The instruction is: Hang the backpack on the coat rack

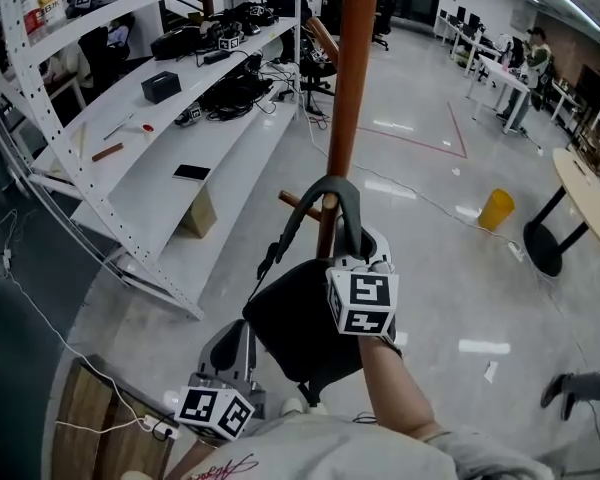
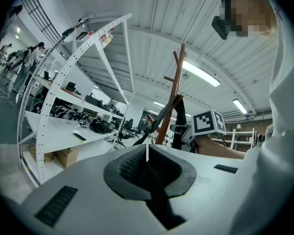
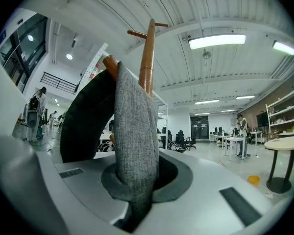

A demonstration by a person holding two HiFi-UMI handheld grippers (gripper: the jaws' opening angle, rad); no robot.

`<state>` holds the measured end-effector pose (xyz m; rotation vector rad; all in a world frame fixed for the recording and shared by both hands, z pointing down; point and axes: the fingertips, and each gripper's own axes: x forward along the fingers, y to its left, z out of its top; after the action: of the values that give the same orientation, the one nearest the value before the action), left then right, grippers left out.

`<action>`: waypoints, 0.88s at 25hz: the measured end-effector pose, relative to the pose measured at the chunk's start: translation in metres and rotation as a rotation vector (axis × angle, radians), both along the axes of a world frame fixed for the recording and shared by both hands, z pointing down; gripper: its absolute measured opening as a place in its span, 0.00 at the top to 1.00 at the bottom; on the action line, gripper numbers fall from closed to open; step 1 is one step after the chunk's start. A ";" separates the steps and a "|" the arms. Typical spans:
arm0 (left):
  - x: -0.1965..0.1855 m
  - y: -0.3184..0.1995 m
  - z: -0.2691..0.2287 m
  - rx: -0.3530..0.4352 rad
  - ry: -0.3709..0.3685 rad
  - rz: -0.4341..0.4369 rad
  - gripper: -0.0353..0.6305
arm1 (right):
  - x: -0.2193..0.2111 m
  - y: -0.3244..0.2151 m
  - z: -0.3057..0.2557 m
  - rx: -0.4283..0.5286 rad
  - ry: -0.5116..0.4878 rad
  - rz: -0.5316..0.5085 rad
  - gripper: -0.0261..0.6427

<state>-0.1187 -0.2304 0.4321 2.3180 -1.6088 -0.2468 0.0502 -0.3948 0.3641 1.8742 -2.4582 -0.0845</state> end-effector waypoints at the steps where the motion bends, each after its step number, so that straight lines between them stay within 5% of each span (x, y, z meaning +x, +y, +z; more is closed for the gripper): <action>1: 0.000 0.000 0.000 -0.001 -0.001 0.001 0.91 | 0.000 0.001 0.000 0.003 0.001 0.006 0.93; 22: 0.022 0.004 0.000 0.016 -0.036 0.046 0.91 | 0.004 0.030 0.009 -0.008 0.056 -0.007 0.84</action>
<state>-0.0972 -0.2267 0.4322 2.3814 -1.5739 -0.2102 0.0546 -0.3646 0.3734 1.8348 -2.4249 -0.1260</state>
